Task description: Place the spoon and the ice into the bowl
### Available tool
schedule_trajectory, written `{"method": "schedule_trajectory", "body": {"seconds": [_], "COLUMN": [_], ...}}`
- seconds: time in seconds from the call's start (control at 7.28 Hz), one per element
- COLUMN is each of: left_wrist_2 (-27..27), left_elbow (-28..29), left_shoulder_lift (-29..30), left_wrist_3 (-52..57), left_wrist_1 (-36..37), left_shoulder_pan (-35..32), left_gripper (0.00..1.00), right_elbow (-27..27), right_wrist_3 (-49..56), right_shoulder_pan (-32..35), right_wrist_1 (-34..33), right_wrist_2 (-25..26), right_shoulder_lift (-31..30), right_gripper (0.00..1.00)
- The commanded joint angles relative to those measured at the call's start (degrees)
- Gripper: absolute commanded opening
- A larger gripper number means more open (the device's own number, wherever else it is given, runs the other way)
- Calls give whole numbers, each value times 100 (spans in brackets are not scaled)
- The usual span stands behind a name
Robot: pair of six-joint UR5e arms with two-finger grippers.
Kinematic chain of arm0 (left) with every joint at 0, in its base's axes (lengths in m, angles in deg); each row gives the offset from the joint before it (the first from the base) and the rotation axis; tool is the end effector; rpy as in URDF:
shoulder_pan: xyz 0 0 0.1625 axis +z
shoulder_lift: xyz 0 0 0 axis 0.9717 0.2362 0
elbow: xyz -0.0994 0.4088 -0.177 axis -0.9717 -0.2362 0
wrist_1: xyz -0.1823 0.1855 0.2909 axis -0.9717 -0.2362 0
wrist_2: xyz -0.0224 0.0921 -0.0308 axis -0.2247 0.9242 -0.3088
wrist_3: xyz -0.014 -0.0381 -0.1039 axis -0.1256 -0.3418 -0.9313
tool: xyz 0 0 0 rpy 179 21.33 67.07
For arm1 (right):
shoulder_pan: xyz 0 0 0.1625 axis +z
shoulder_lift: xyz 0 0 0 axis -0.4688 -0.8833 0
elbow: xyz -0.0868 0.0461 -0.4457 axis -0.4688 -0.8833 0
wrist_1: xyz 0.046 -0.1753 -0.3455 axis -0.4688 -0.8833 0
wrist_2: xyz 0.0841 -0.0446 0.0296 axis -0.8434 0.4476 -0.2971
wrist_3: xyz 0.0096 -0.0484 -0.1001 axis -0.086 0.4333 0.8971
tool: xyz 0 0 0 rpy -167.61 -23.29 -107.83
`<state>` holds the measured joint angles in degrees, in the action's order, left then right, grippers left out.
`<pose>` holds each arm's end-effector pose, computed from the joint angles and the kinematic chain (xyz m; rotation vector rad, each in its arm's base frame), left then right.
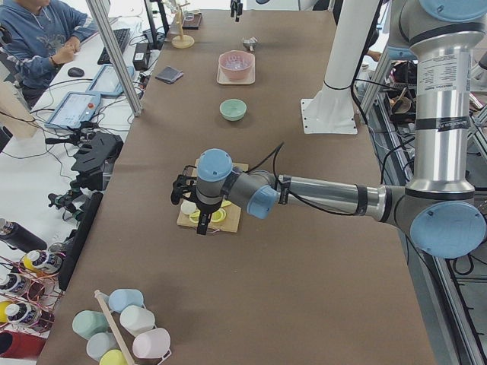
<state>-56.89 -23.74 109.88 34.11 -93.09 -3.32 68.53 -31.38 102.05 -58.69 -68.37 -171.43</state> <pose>0.0304 -0.4686 0.6004 0.2457 0.8706 0.0189 -0.0775 -0.4539 0.5774 0.3415 -0.9440 -0.2673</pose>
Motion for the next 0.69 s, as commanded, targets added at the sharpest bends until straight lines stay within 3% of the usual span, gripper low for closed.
{"method": "schedule_trajectory", "body": {"seconds": [0.0, 0.14, 0.27, 0.55], "left_wrist_2": [45, 45, 45, 665], "left_elbow": [52, 43, 52, 192], "left_shoulder_lift": [432, 539, 636, 943], "left_wrist_3": [-704, -888, -1003, -1442], "left_wrist_1": [-112, -121, -121, -129], "left_shoulder_pan": [729, 889, 1030, 1538], "left_gripper": [97, 97, 97, 97], "right_elbow": [736, 1061, 1195, 1196], "right_wrist_3": [-1571, -2342, -2681, -2710], "right_shoulder_pan": [-1294, -2067, -2736, -3058], "right_wrist_1": [60, 42, -1, -805], "right_wrist_2": [700, 1496, 2609, 3050], "right_shoulder_lift": [297, 430, 596, 1148], "right_gripper": [98, 94, 94, 86]}}
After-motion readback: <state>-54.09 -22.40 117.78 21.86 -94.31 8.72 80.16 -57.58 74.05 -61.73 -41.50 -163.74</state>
